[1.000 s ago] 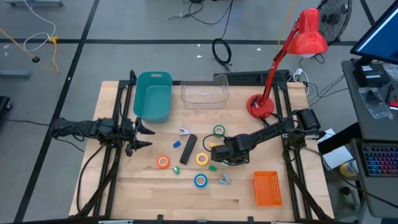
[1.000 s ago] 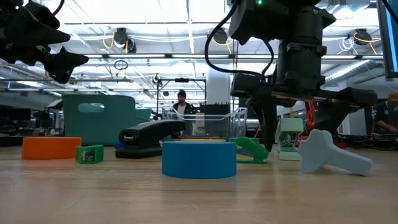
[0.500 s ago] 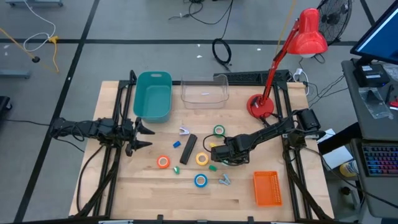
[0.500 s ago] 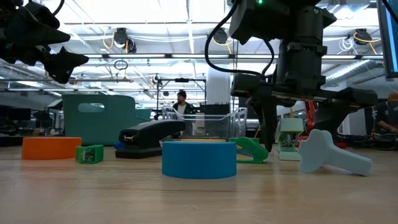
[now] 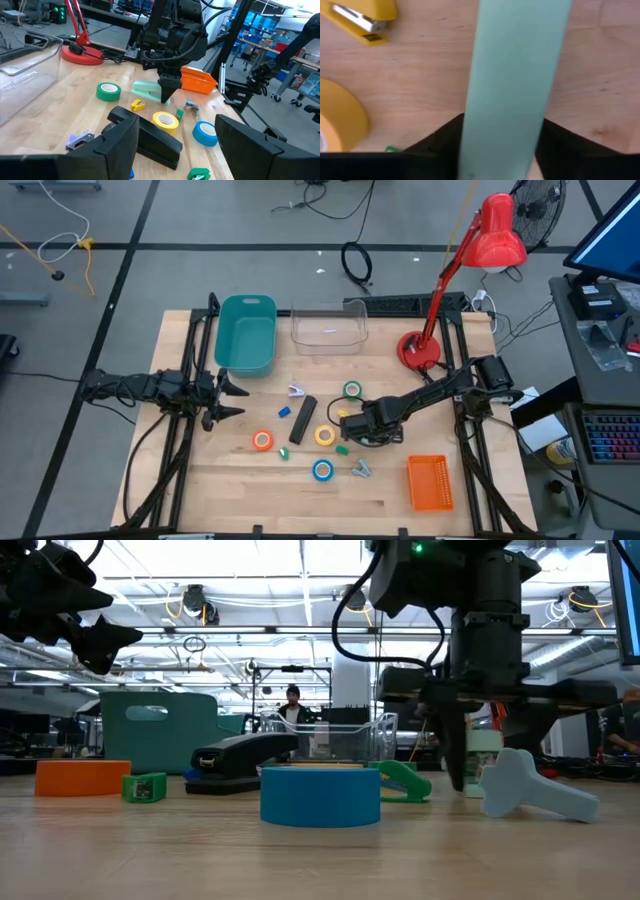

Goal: Pick and place Stapler, Stapler remover, tape
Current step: Put the large light green stapler into the green bin

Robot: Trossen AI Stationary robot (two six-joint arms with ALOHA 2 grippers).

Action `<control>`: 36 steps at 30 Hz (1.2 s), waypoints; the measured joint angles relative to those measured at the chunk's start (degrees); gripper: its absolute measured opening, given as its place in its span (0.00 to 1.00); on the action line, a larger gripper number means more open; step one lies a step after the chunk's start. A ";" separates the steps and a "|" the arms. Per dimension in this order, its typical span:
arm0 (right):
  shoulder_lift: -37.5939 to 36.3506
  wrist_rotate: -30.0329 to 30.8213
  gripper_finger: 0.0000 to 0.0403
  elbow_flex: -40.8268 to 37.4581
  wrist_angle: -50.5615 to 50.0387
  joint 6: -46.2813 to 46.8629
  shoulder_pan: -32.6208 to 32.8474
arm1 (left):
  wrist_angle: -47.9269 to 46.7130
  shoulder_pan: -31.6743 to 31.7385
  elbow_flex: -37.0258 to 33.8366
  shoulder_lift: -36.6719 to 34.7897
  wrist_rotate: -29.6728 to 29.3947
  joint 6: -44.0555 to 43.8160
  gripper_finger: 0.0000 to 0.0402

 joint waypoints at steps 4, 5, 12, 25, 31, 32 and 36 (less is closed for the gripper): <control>-0.05 0.95 0.30 0.00 -0.02 -0.19 0.03 | 0.07 0.00 0.00 0.00 0.01 -1.24 0.66; -0.04 1.26 0.30 0.00 -0.04 -0.20 0.03 | 0.07 0.00 0.00 0.00 -0.01 -2.05 0.66; -0.48 1.66 0.30 0.00 -0.07 -1.36 -0.06 | 0.07 0.00 0.00 0.00 -0.01 -11.79 0.66; -18.19 12.85 0.26 -0.28 4.24 -17.74 0.55 | 2.99 0.00 0.00 -0.02 -0.20 -17.74 0.66; -23.68 16.97 0.26 -0.22 17.06 -35.73 -0.01 | 9.33 0.00 0.00 0.00 -0.51 -18.56 0.66; -23.85 16.95 0.26 -0.22 19.27 -38.25 -0.32 | 10.43 -0.01 0.00 -0.02 -0.54 -19.18 0.66; -24.01 16.94 0.26 -0.17 27.60 -47.24 -2.02 | 13.46 0.00 0.00 0.00 -2.16 -19.26 0.66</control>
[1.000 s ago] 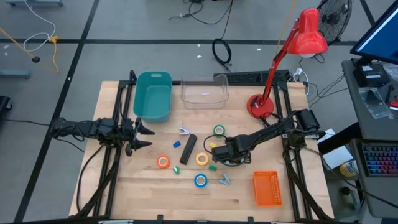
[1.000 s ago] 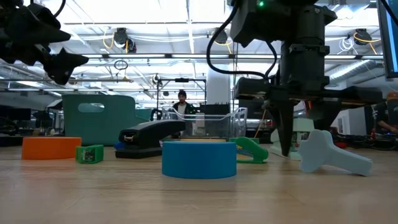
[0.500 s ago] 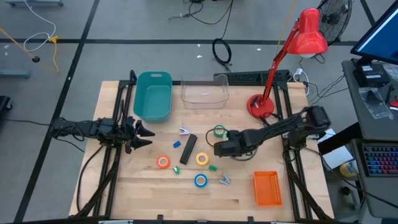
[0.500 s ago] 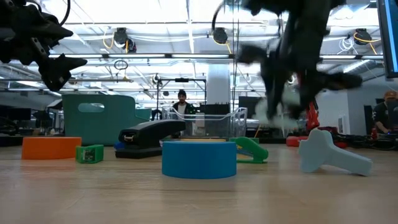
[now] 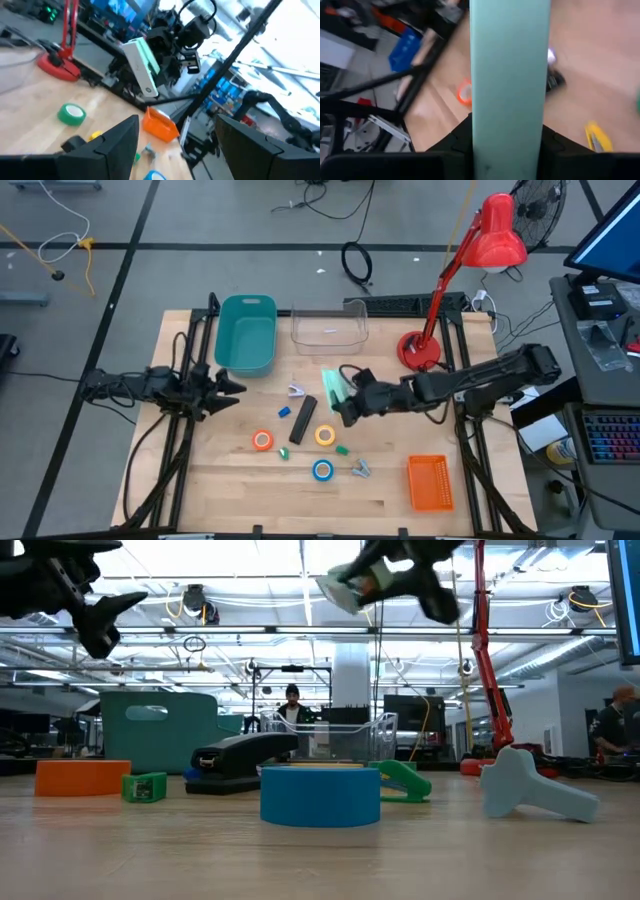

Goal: Pick and place Stapler, Stapler remover, tape
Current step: Put the large light green stapler into the green bin

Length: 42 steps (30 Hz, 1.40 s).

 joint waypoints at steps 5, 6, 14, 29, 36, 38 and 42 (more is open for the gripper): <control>1.37 -3.23 0.26 0.02 7.04 -7.58 -3.22 | 0.39 0.00 0.00 0.00 -6.20 -3.03 0.66; 1.60 -3.96 0.26 0.02 8.82 -8.57 -3.87 | 0.40 0.00 0.00 0.00 -7.24 -4.07 0.66; 4.89 -12.71 0.26 0.13 18.33 -12.61 -8.93 | 6.47 -0.01 0.00 3.18 -11.81 -8.41 0.66; 12.75 -23.01 0.26 0.15 35.26 -8.55 -12.35 | 30.36 -0.02 3.13 29.03 -16.41 -12.48 0.66; 13.96 -24.50 0.26 0.15 37.32 -7.82 -12.64 | 30.29 0.00 12.44 42.53 -17.89 -11.84 0.66; 13.96 -24.59 0.26 0.15 37.34 -7.82 -12.62 | 30.25 0.00 14.97 45.52 -18.12 -10.59 0.66; 13.96 -25.04 0.26 0.15 37.33 -7.83 -12.60 | 29.62 0.10 19.50 50.45 -19.19 -9.36 0.66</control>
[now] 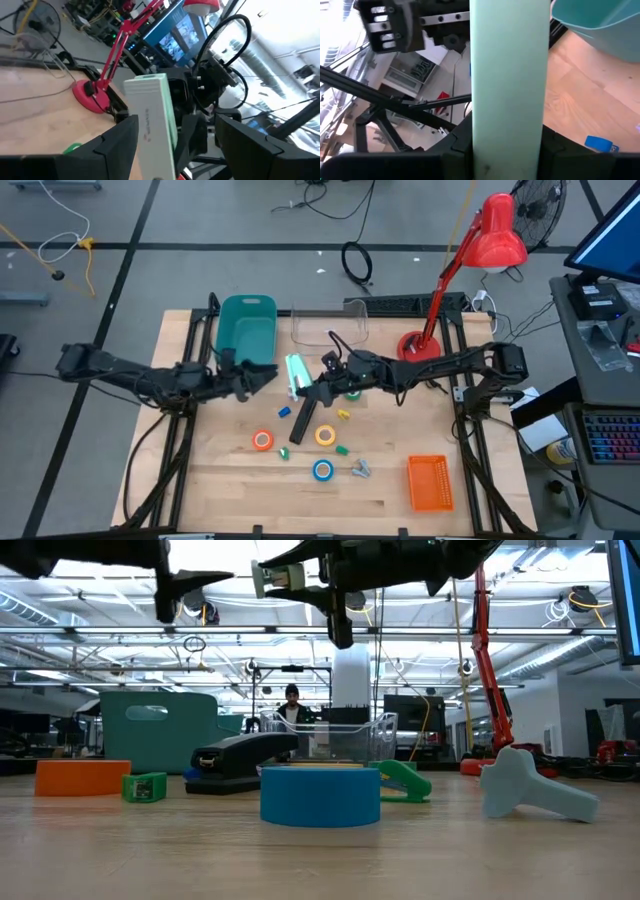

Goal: Pick and place Stapler, Stapler remover, tape
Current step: Put the large light green stapler into the green bin

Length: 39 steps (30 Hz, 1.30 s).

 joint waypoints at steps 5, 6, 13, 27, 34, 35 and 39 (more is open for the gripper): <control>0.00 -1.02 0.26 0.00 0.01 0.01 0.15 | -1.57 0.65 3.41 5.44 1.05 -0.98 0.66; 0.00 -1.20 0.26 0.00 0.01 0.00 0.15 | -1.60 0.74 3.97 6.42 1.35 -1.26 0.66; -0.11 -2.05 0.26 0.02 0.38 0.70 0.09 | -1.22 1.23 6.90 10.94 0.03 -3.97 0.66; -1.03 -3.70 0.26 0.13 2.15 -0.01 0.78 | -5.58 3.72 10.90 14.75 5.61 -4.13 0.66; -2.01 -3.82 0.26 0.13 2.07 0.27 0.72 | -3.06 4.14 10.92 14.13 5.93 -3.66 0.66; -2.01 -3.85 0.26 0.13 2.08 0.28 0.74 | -2.75 4.23 10.92 14.54 6.25 -4.11 0.66; -1.99 -3.85 0.26 0.09 0.83 0.40 0.74 | -1.99 4.34 10.90 16.19 7.31 -5.64 0.66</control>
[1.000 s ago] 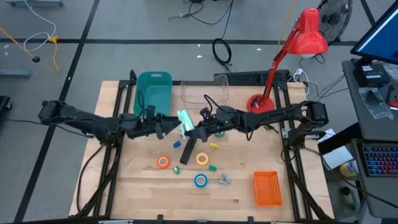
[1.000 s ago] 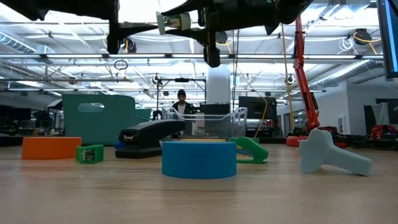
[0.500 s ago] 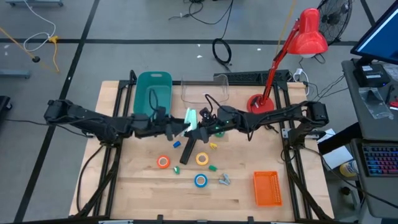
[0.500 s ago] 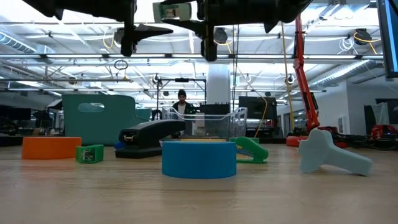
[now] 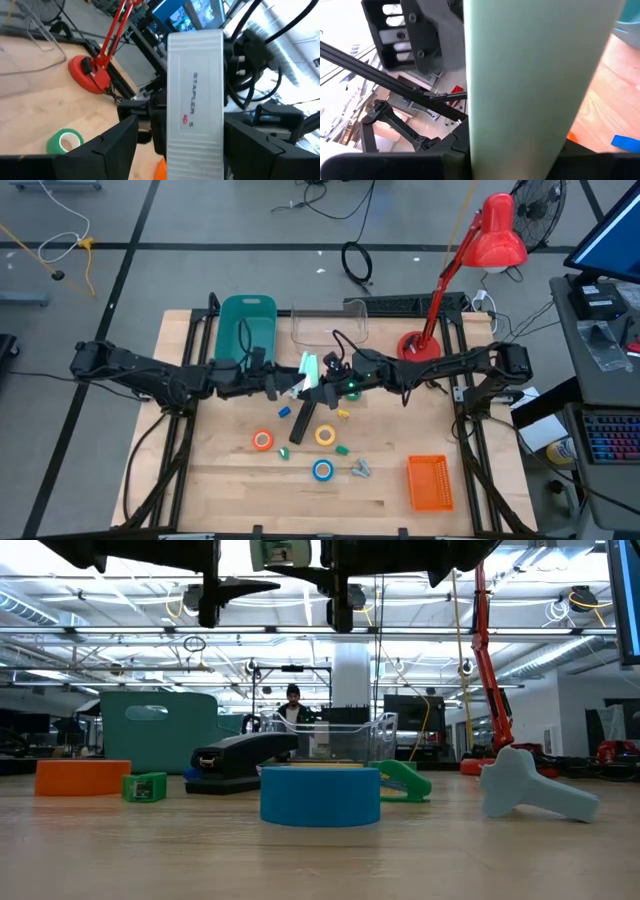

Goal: Pick and place Stapler, Stapler remover, tape
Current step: Put the large light green stapler into the green bin

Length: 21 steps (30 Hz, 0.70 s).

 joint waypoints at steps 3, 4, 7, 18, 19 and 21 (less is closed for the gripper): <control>-0.06 0.09 0.26 0.00 -0.64 0.00 0.00 | 2.49 0.73 0.00 0.33 2.00 -0.02 0.66; -0.06 0.04 0.26 0.00 -0.91 0.02 0.00 | 2.69 0.97 0.00 0.31 2.47 -0.03 0.66; -0.06 -0.03 0.26 0.00 -1.34 1.06 0.00 | 2.54 1.67 0.00 0.37 3.58 -0.05 0.66; 0.05 -1.37 0.26 0.00 -3.02 2.24 0.14 | 2.50 3.62 0.72 0.49 7.43 -0.62 0.66; 0.07 -1.41 0.26 0.00 -3.03 2.49 0.15 | 2.06 3.62 1.49 1.00 7.86 -0.24 0.66; 0.09 -1.47 0.26 0.00 -2.90 2.84 0.15 | 0.68 3.65 3.28 2.65 8.45 0.33 0.66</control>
